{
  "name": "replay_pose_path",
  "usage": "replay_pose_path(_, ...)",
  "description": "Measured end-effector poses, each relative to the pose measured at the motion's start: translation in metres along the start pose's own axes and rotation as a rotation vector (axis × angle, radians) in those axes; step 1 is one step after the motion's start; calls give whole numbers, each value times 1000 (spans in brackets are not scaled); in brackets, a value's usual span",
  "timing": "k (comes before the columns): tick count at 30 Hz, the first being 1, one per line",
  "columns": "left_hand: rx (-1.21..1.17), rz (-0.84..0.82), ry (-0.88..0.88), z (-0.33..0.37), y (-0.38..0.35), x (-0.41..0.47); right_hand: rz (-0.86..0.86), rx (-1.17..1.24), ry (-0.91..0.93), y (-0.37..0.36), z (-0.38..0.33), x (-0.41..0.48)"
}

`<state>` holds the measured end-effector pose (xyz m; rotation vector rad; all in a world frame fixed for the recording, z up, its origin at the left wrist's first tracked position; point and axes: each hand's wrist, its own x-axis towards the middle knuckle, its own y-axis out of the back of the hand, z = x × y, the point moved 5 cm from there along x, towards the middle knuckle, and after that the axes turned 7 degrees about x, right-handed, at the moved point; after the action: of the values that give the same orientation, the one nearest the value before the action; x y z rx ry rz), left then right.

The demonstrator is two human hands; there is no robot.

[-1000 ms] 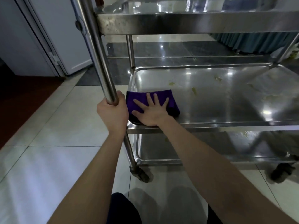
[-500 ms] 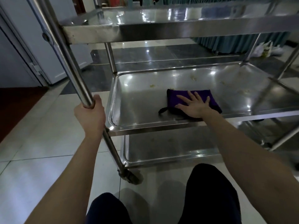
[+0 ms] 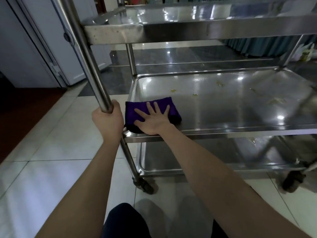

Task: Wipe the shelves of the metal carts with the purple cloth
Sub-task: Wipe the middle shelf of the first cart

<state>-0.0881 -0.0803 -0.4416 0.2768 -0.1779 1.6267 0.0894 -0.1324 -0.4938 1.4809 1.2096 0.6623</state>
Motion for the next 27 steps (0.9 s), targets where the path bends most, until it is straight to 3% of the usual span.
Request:
replay_pose_path(5, 45, -9, 61, 2, 4, 10, -10, 30, 34, 13, 59, -33)
replay_pose_path(11, 168, 47, 68, 10, 10, 4, 50, 50, -209, 47, 224, -96)
replay_pose_path(13, 249, 256, -28, 13, 23, -12, 66, 37, -247, 50, 241, -108)
replay_pose_path(15, 352, 418, -318, 29, 22, -51, 78, 33, -240, 48, 235, -111)
replay_pose_path(17, 478, 219, -622, 39, -14, -89, 93, 35, -225, 46, 227, -111)
replay_pose_path(19, 617, -89, -731, 39, -66, -112, 94, 34, -210, 46, 223, -112)
replay_pose_path(22, 793, -370, -606, 32, -125, -113, 91, 30, -193, 44, 221, -114)
replay_pose_path(27, 1065, -573, -451, -7, -152, -97, 101, 60, -159, 46, 249, -119)
